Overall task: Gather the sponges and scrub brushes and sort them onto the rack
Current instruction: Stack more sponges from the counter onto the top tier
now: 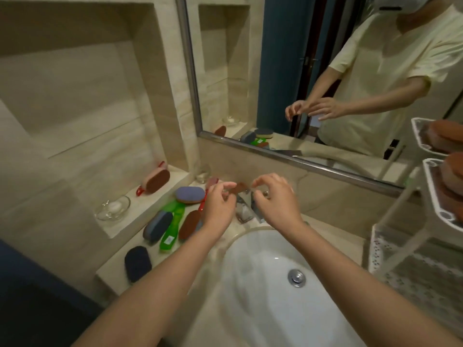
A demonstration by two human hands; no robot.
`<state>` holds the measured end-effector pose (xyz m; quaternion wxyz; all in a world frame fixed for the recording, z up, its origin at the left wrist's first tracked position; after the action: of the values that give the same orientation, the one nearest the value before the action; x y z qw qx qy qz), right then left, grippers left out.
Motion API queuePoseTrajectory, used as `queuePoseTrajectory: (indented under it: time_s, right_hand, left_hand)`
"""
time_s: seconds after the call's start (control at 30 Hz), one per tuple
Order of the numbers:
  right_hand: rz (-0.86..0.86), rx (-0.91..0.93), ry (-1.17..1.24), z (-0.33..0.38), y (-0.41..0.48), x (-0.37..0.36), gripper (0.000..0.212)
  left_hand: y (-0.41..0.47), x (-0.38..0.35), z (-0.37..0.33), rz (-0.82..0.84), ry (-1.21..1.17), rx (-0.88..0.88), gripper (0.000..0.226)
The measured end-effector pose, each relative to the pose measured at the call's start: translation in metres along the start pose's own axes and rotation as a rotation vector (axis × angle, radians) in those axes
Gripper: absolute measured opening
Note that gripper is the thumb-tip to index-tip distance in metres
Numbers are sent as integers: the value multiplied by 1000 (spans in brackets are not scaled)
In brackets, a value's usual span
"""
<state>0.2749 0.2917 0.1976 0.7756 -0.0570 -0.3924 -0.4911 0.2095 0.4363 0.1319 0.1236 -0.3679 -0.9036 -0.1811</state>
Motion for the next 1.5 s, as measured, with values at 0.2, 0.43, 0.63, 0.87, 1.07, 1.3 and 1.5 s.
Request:
queuePoseTrajectory:
  time_s: [0.2, 0.43, 0.63, 0.87, 1.07, 1.3, 1.5]
  right_hand:
    - [292, -205, 105, -16, 11, -130, 24]
    - [522, -490, 211, -42, 0, -242, 37]
    - [595, -647, 235, -52, 0, -281, 45]
    - [587, -771, 256, -64, 3, -301, 43]
    - [393, -899, 556, -64, 41, -283, 33]
    - [396, -618, 357, -69, 110, -255, 27]
    - [542, -283, -577, -93, 147, -246, 38]
  left_hand:
    - [16, 51, 103, 45, 111, 175, 19]
    - [25, 71, 198, 248, 194, 396, 36]
    - [32, 64, 237, 322, 191, 501, 45]
    - [41, 53, 249, 343, 258, 497, 51]
    - [69, 47, 229, 251, 44, 466, 90]
    - [112, 28, 215, 189, -59, 366, 74]
    - [134, 20, 218, 145, 14, 338, 72]
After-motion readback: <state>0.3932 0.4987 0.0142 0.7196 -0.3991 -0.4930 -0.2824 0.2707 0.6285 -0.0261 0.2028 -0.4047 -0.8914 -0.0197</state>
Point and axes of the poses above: each hand's wrist, its own y-axis towards the middle knuckle, its own x-axis out of the back of the hand, z = x × y, the point moved 9 cm from there along y, towards the middle knuckle, and after that the axes turned 6 degrees about -x, right-handed, at the moved point
